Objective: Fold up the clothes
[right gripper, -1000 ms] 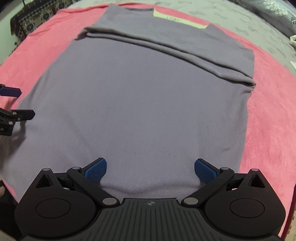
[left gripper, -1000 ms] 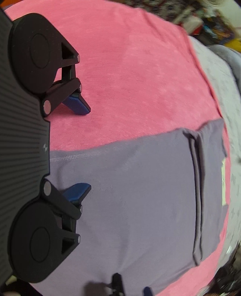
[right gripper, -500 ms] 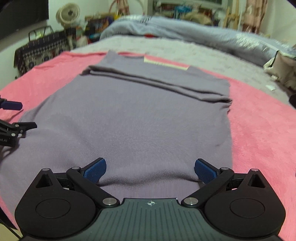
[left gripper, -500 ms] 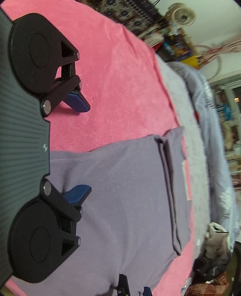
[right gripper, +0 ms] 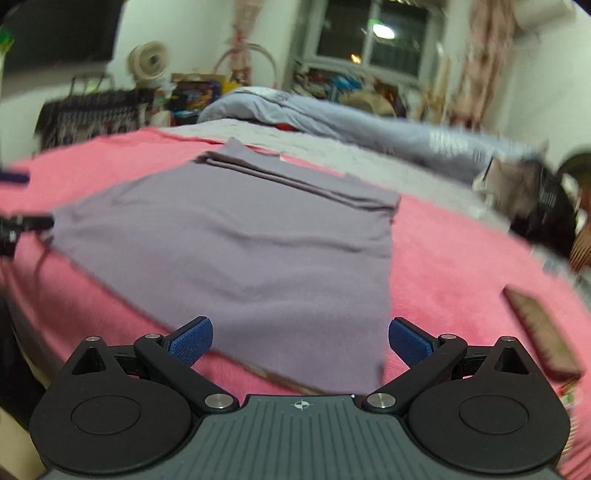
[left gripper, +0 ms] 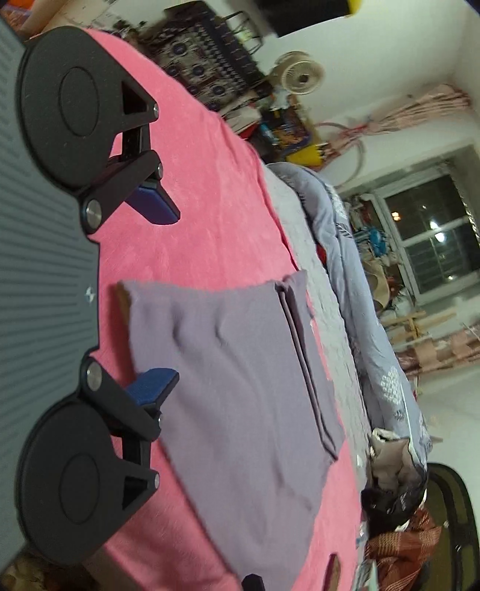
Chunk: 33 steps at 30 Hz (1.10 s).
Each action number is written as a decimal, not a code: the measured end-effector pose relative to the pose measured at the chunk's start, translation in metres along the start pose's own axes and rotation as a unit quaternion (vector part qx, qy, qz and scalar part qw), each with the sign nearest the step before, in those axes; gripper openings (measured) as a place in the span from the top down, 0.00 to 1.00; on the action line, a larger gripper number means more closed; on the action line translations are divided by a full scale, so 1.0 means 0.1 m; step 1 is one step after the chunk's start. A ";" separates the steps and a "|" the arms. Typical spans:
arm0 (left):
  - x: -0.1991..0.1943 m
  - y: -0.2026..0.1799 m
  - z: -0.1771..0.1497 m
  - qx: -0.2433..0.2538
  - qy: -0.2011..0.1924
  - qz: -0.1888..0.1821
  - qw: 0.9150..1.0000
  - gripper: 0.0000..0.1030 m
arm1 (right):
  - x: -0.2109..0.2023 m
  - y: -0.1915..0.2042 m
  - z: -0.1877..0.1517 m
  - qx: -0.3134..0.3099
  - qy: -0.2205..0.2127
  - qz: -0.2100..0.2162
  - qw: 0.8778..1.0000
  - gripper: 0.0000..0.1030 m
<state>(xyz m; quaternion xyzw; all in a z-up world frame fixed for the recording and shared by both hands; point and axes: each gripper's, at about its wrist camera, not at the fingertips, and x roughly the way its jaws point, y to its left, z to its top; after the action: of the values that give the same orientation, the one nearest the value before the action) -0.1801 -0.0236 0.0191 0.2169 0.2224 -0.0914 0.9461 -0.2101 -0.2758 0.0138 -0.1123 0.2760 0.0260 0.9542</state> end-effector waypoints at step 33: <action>-0.01 -0.91 0.19 0.149 -0.076 -0.131 0.977 0.15 | 0.23 -0.29 -0.28 0.033 0.030 -0.209 0.977 0.00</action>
<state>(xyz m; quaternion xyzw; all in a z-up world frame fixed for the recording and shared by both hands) -0.1982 -0.1133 0.0007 0.3168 0.1599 -0.2634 0.8970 -0.2021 -0.3103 -0.0158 -0.1363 0.2756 -0.1866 0.9331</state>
